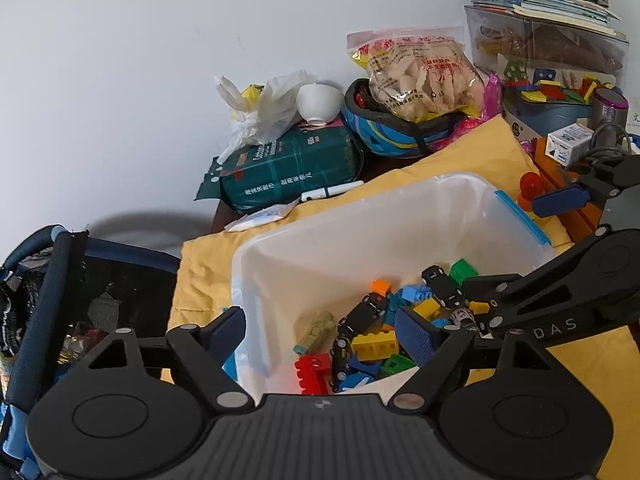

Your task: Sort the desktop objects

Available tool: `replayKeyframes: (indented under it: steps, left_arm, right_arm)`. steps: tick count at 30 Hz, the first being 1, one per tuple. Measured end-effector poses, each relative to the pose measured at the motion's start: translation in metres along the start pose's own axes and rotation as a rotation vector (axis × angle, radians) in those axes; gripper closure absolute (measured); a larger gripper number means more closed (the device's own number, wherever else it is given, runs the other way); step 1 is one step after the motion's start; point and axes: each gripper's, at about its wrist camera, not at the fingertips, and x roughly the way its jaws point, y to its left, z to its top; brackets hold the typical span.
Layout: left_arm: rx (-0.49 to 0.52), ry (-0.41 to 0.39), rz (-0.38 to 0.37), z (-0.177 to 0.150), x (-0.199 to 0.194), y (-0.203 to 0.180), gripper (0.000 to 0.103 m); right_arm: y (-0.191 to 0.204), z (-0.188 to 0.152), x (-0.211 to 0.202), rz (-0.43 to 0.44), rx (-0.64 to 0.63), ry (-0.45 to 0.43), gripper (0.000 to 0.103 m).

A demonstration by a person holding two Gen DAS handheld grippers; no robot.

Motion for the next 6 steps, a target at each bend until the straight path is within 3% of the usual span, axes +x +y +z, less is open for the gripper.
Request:
replayKeyframes:
  steps: [6]
  left_arm:
    - [-0.001, 0.000, -0.026, -0.0032, 0.0001, 0.0004, 0.018]
  right_arm:
    - [-0.0012, -0.0020, 0.0011, 0.004, 0.007, 0.000, 0.006]
